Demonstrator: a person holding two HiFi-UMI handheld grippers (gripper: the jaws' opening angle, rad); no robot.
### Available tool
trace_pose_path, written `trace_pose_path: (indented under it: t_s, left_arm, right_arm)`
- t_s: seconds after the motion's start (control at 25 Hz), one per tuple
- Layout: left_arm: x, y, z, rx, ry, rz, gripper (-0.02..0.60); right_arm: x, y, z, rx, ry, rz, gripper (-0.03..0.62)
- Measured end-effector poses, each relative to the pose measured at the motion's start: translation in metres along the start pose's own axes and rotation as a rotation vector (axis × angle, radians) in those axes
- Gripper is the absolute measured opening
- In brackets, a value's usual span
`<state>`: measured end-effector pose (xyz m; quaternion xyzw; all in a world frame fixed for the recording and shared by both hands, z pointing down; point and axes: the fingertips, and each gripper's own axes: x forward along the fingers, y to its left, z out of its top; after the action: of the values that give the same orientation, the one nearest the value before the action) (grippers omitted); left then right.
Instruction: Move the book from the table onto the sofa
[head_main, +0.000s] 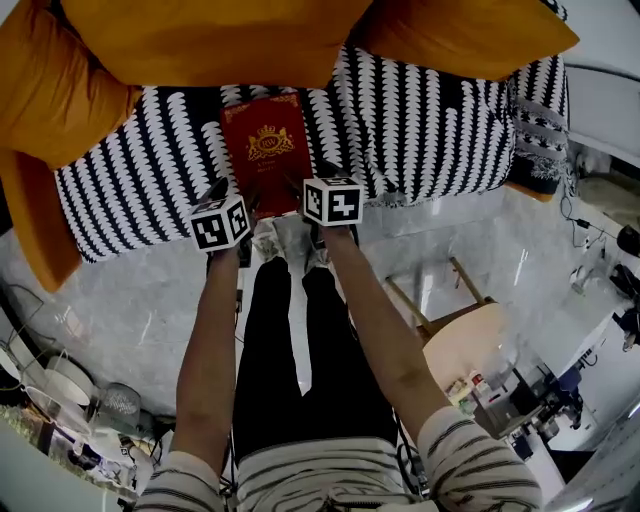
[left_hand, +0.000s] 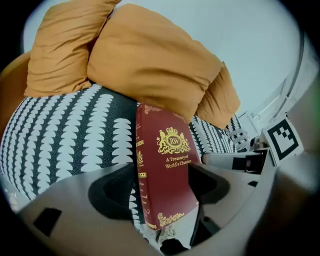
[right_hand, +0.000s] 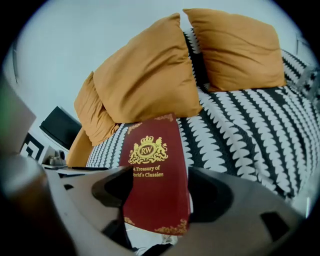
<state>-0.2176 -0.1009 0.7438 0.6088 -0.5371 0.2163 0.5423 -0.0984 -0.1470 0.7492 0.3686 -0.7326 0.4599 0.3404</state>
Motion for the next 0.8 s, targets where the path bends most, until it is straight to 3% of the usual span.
trace_pose_path:
  t_s: [0.2, 0.48, 0.8]
  left_arm:
    - [-0.027, -0.020, 0.012, 0.016, -0.070, -0.021, 0.345]
    - [-0.053, -0.054, 0.022, 0.067, -0.123, -0.061, 0.273]
    - [-0.088, -0.105, 0.026, 0.141, -0.157, -0.081, 0.216]
  right_arm:
    - [-0.025, 0.017, 0.008, 0.009, -0.056, 0.024, 0.353]
    - [-0.058, 0.030, 0.013, 0.025, -0.128, 0.047, 0.342]
    - [-0.117, 0.025, 0.018, 0.028, -0.199, 0.004, 0.146]
